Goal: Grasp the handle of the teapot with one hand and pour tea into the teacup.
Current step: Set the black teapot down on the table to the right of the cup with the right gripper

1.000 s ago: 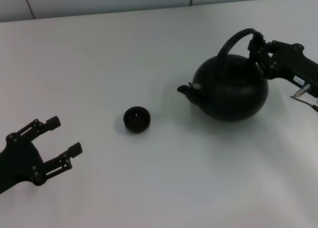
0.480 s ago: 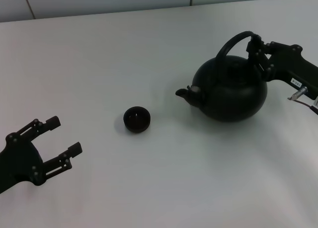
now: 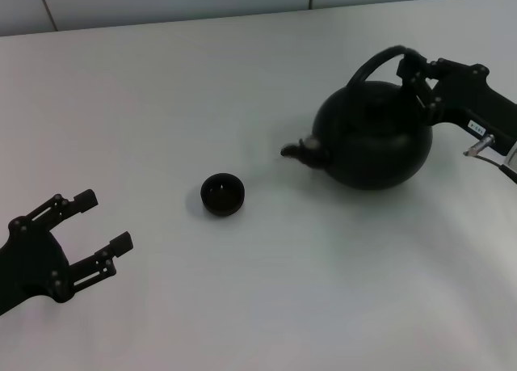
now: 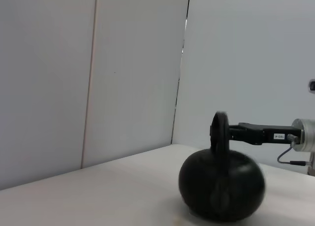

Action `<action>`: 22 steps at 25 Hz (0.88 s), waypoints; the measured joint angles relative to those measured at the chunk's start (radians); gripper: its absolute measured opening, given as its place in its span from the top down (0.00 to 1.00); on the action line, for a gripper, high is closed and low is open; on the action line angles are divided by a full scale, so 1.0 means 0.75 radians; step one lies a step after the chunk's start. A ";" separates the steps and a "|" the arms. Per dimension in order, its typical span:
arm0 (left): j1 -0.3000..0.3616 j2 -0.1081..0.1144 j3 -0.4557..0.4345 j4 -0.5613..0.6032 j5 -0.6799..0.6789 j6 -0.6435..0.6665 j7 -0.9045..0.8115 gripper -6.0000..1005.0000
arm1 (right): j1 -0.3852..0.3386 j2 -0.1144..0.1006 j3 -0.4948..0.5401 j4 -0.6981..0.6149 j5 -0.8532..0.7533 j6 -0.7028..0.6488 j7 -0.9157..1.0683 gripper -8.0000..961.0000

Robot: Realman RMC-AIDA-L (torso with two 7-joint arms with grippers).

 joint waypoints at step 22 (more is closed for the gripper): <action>0.004 0.002 0.002 0.000 -0.002 0.007 0.000 0.18 | -0.062 0.000 0.041 0.034 0.007 -0.059 -0.025 0.34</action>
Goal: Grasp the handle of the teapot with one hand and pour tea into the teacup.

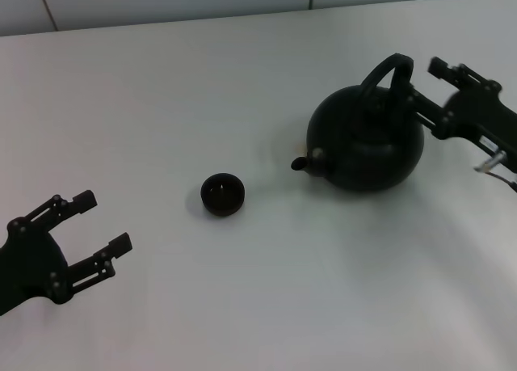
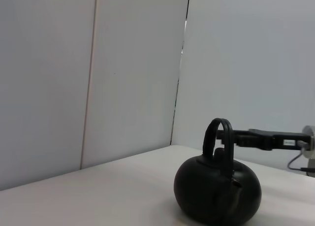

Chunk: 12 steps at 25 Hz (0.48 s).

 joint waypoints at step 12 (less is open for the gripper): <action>-0.013 0.001 0.009 -0.021 0.006 0.000 -0.001 0.18 | -0.220 -0.004 0.145 0.033 -0.005 -0.280 -0.029 0.31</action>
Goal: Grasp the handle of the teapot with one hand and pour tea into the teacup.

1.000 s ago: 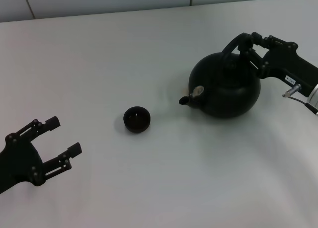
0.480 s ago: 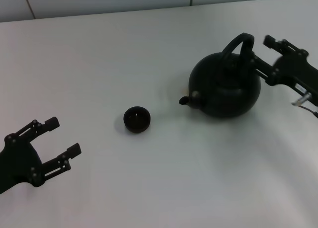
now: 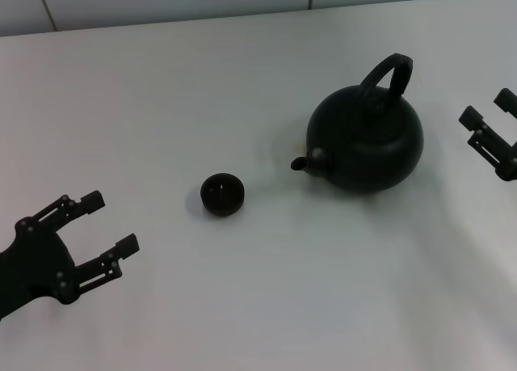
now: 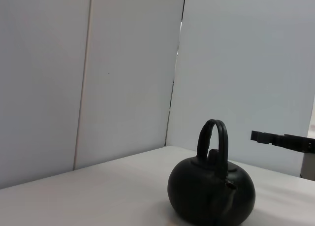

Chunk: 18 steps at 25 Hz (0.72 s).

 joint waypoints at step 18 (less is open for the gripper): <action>-0.205 0.105 0.202 0.193 0.127 -0.013 -0.305 0.18 | 0.165 -0.074 -0.011 -0.620 -0.966 -0.338 0.655 0.31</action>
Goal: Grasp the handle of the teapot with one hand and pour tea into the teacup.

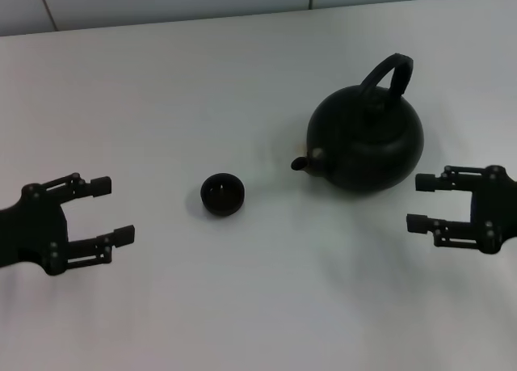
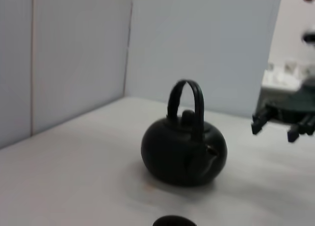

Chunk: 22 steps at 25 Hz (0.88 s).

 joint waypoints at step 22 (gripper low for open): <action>-0.127 -0.010 0.029 0.151 0.174 0.034 -0.131 0.18 | 0.104 0.006 -0.007 -0.079 -0.098 0.010 0.054 0.31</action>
